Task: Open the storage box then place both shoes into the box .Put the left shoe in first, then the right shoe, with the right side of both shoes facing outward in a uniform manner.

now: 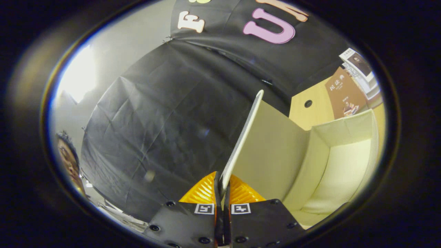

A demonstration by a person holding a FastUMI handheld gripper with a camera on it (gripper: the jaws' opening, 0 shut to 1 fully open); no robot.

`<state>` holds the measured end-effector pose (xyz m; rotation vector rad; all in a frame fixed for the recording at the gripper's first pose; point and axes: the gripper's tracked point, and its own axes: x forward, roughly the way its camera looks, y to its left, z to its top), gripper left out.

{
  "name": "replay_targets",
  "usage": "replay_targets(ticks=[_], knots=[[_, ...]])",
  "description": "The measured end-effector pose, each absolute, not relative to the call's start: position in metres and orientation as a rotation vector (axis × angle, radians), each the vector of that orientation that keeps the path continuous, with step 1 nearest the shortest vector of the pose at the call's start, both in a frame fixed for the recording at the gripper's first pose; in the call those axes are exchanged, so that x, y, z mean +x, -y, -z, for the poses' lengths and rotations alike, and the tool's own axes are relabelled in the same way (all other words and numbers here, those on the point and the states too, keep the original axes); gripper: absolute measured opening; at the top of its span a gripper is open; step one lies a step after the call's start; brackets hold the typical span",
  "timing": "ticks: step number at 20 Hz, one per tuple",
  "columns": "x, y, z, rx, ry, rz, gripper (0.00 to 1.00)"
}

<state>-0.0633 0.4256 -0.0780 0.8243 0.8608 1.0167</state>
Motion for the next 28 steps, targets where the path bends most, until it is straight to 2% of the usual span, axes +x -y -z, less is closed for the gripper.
replay_targets(ticks=[10,13,14,19,26,28], knots=[[-0.075,-0.506,0.108,0.728,-0.91,-1.061,0.04],[-0.075,-0.517,0.12,0.625,-0.878,-1.075,0.33],[-0.077,-0.517,0.117,0.604,-0.863,-1.08,0.3],[-0.052,-0.499,0.119,0.541,-0.764,-1.008,0.59],[-0.018,-0.428,0.117,0.396,-0.628,-0.869,1.0],[-0.012,-0.405,0.117,0.351,-0.595,-0.83,1.0]])
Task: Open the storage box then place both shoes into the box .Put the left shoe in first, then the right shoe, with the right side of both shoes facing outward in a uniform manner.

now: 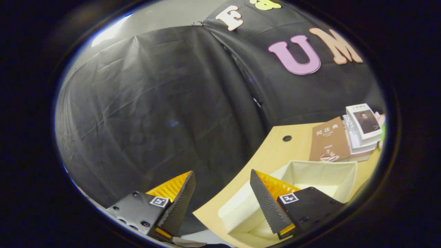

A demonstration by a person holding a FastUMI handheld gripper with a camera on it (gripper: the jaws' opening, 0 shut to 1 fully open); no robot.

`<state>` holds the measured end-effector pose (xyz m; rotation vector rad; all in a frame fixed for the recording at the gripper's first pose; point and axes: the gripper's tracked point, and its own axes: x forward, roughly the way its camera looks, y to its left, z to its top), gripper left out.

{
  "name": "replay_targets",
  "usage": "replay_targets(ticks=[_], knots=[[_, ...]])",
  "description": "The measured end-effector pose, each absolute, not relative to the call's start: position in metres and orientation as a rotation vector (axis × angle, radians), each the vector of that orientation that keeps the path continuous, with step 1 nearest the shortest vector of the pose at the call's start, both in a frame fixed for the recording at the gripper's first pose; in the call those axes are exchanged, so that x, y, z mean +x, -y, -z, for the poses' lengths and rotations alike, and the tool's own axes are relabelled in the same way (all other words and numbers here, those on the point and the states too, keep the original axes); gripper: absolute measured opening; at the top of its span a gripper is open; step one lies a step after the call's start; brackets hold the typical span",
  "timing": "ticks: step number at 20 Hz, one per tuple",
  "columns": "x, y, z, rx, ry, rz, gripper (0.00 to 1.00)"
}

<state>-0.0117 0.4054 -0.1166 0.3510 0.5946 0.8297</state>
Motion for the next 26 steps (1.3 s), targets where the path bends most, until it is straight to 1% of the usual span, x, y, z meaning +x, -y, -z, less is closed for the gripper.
replay_targets(ticks=[6,12,21,26], knots=[[0.006,-0.328,0.122,0.189,-0.504,-0.706,1.0],[0.018,-0.232,0.126,0.064,-0.444,-0.541,1.0],[0.016,-0.103,0.161,-0.006,-0.48,-0.339,1.0],[0.005,-0.045,0.201,-0.034,-0.55,-0.255,1.0]])
